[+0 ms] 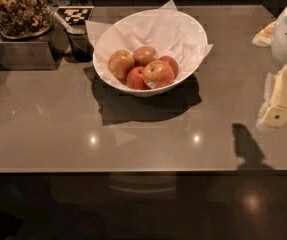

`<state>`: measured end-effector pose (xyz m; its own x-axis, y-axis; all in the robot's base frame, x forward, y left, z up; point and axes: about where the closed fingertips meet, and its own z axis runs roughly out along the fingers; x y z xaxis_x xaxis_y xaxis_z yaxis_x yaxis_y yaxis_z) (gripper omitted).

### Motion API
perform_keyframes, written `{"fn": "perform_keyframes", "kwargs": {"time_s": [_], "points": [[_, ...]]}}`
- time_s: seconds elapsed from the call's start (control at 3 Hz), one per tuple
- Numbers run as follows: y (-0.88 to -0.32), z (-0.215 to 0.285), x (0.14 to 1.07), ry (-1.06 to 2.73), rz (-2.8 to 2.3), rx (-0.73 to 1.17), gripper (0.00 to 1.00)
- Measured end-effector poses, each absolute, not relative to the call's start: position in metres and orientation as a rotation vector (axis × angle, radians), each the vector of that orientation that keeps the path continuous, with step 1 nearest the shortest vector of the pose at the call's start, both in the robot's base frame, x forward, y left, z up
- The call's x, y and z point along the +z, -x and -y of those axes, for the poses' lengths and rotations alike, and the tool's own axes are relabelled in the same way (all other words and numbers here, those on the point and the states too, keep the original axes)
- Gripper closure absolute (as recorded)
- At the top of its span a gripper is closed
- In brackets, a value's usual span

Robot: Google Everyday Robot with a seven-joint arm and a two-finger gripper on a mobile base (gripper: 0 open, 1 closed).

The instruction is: Pick apple from white bowl

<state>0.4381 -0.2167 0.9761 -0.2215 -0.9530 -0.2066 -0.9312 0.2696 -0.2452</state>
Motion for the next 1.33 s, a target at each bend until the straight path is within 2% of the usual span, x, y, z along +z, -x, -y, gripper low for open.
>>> {"fn": "perform_keyframes", "kwargs": {"time_s": [0.67,1.33], "points": [[-0.442,0.217,0.982,1.654,-2.221,-0.099,0.00],[-0.490,0.222,1.001,1.203,-2.237,0.027,0.00]]}}
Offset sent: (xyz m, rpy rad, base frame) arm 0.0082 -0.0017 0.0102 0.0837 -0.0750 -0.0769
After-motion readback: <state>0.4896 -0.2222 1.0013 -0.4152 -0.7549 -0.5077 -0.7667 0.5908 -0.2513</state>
